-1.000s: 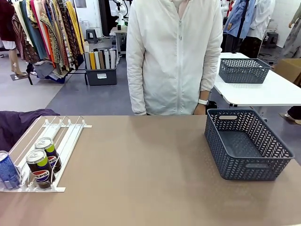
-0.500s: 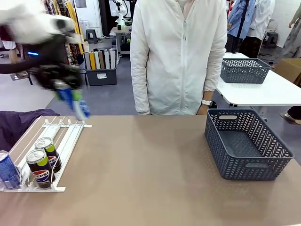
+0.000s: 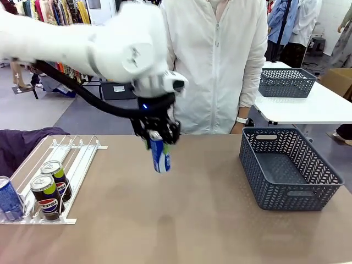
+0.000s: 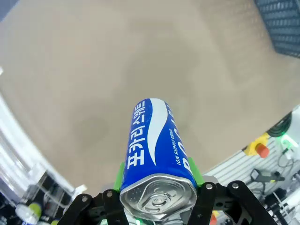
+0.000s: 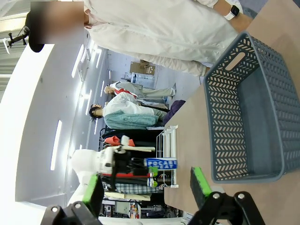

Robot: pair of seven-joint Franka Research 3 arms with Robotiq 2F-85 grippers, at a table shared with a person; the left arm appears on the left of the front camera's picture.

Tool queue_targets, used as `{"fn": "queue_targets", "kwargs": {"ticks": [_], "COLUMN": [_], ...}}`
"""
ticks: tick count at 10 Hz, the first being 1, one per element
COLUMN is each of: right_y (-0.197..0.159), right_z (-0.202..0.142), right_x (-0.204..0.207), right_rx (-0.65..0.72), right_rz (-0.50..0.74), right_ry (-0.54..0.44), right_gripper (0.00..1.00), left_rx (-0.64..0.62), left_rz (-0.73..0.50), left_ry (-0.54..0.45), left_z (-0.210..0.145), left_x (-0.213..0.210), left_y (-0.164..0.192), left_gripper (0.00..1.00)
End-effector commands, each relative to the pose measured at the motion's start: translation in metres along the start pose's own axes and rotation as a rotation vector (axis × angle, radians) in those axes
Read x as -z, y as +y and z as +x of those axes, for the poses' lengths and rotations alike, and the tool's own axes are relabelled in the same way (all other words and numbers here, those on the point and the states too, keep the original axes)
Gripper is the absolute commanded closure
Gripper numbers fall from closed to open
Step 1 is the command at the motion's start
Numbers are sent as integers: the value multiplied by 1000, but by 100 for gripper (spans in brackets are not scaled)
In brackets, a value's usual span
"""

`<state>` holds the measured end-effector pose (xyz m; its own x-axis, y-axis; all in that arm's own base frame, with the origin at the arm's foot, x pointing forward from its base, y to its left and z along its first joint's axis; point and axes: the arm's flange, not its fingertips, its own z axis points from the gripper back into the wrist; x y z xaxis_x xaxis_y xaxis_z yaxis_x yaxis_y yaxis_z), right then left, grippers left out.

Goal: Retrieve and store the cans from the dispenser.
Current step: Pick up one can from the Automatic Can Dispenser and place it in the middle of the table.

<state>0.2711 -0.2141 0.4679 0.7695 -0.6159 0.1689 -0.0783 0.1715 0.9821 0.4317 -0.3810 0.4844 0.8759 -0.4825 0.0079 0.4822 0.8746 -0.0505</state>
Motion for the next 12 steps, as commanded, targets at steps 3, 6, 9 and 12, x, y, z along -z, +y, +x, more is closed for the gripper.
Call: {"fn": "queue_targets", "kwargs": {"ticks": [3, 6, 9, 12], "right_y": [3, 3, 3, 3], "right_z": [2, 2, 2, 2], "right_x": [1, 1, 1, 1], "right_rx": [-13, -13, -13, -13], "right_rz": [22, 22, 22, 22], "right_ry": [-12, -12, -12, -12], "right_gripper": [0, 0, 0, 0], "left_rx": [117, 171, 190, 195], "left_rz": [13, 59, 63, 65], "left_ry": [93, 93, 102, 106], "left_z": [20, 21, 20, 20], "left_x": [49, 74, 78, 79], "left_y": [-7, -10, -12, -12], "left_gripper": [100, 100, 100, 0]}}
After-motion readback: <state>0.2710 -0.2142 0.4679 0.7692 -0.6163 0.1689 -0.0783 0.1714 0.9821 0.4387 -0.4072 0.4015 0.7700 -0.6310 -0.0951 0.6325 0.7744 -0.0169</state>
